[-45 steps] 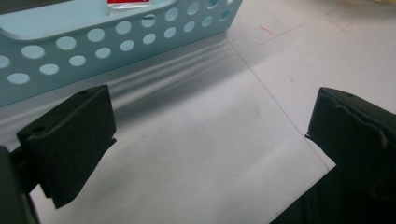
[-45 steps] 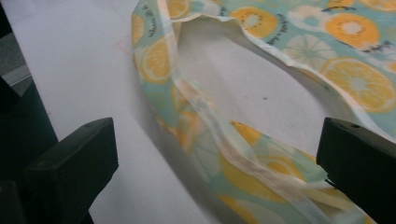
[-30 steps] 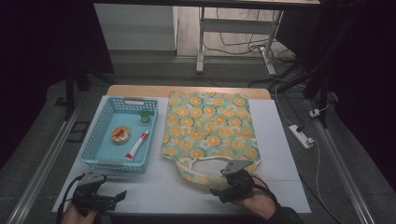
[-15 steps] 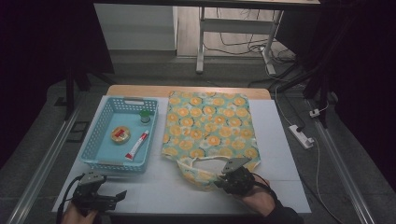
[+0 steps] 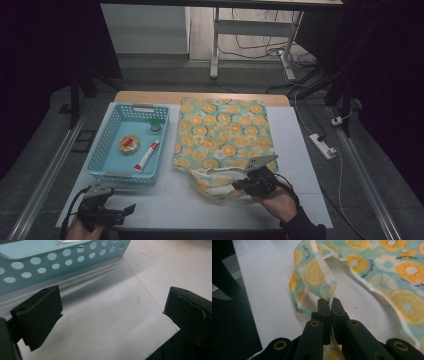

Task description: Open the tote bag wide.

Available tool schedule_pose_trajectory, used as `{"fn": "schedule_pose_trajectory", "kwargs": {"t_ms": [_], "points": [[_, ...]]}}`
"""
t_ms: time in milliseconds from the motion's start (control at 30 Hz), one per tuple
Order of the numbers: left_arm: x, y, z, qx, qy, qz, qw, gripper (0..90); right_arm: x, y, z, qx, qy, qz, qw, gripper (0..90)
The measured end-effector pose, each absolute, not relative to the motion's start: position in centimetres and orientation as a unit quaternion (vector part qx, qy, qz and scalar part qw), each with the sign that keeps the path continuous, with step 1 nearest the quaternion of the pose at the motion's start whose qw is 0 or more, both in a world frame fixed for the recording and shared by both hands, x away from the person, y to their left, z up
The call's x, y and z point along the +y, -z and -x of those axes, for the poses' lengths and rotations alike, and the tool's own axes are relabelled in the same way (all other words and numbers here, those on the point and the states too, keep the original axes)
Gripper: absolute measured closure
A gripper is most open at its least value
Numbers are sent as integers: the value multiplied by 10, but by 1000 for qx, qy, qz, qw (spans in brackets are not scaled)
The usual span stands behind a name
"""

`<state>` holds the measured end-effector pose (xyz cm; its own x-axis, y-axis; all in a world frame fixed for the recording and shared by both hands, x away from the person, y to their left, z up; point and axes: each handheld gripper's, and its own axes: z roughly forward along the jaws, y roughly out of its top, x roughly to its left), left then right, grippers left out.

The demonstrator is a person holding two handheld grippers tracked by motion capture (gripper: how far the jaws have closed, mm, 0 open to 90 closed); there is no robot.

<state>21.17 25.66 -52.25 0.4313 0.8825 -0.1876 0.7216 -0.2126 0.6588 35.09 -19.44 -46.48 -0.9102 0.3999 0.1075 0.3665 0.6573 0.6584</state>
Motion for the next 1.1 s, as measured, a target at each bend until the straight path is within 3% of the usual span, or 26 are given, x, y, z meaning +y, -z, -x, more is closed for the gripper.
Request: {"fn": "schedule_pose_trajectory", "kwargs": {"t_ms": [433,1100], "points": [[257,523,-212,523,-113,-769,350,21,-191,458,-387,904,-360,-230,36,886],[257,523,-213,526,-110,-768,348,26,-172,453,-471,885,-377,-266,67,887]]}}
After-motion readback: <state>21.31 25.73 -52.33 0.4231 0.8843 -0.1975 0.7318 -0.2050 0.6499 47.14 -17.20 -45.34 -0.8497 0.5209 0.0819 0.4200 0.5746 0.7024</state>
